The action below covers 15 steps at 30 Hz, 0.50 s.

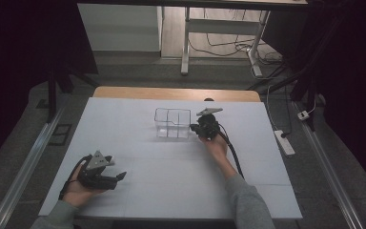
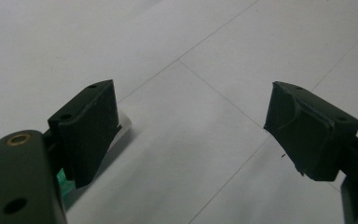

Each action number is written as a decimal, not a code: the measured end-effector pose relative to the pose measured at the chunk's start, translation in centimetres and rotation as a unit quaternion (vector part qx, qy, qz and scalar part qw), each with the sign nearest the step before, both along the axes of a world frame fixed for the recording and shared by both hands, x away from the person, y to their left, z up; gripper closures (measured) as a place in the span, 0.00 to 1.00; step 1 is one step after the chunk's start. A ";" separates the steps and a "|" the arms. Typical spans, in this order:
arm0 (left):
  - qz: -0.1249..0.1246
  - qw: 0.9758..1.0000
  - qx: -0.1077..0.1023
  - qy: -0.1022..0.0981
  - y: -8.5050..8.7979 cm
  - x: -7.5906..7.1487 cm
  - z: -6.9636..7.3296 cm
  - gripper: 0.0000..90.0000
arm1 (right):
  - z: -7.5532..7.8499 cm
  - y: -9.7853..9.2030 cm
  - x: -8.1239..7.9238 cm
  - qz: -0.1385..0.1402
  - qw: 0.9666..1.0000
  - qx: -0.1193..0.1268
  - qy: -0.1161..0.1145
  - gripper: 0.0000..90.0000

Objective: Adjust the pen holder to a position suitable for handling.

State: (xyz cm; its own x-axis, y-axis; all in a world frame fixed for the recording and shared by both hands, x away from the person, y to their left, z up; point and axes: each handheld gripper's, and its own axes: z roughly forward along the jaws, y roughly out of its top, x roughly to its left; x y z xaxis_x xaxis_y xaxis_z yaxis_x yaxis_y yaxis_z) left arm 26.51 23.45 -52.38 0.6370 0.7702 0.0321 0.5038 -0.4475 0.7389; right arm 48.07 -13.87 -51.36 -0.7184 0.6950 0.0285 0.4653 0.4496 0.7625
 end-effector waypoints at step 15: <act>0.001 1.000 0.002 0.001 0.0 -0.1 -0.1 0.19 | 0.0 0.8 0.6 0.009 1.000 0.010 0.006 0.99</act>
